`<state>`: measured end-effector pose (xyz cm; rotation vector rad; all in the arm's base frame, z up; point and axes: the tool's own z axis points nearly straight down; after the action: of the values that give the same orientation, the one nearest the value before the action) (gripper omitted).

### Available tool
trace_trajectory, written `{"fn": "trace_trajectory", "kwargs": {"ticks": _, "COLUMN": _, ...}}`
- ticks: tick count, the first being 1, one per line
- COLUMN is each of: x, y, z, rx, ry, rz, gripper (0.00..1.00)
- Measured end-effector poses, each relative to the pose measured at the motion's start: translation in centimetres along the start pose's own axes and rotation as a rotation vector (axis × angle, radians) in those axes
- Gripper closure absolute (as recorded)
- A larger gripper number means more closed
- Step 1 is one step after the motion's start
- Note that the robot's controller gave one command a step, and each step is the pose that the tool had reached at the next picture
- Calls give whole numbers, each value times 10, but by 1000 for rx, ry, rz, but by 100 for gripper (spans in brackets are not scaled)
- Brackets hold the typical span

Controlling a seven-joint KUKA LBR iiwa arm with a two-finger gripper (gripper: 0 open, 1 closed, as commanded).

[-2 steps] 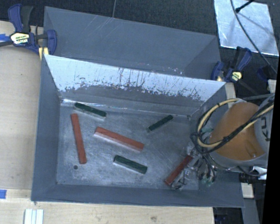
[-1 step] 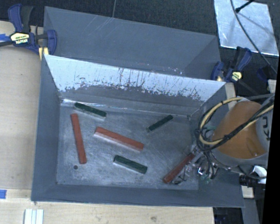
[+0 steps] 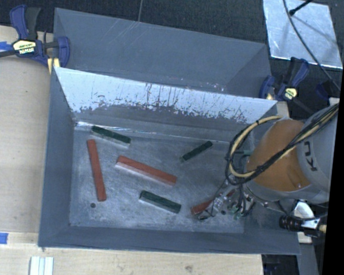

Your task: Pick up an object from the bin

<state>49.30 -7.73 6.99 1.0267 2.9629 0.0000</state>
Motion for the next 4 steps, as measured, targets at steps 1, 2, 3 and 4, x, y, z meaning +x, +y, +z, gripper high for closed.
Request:
{"fn": "trace_trajectory", "kwargs": {"ticks": 1, "x": 38, "y": 31, "z": 0, "rx": 2, "ry": 8, "rz": 34, "gripper": 0}}
{"fn": "trace_trajectory", "kwargs": {"ticks": 2, "x": 73, "y": 92, "z": 0, "rx": -2, "ry": 4, "rz": -59, "gripper": 0}}
{"fn": "trace_trajectory", "kwargs": {"ticks": 3, "x": 70, "y": 89, "z": -1, "rx": -1, "ry": 1, "rz": -55, "gripper": 100}}
{"fn": "trace_trajectory", "kwargs": {"ticks": 4, "x": 54, "y": 178, "z": -2, "rx": -6, "ry": 0, "rz": -21, "gripper": 100}}
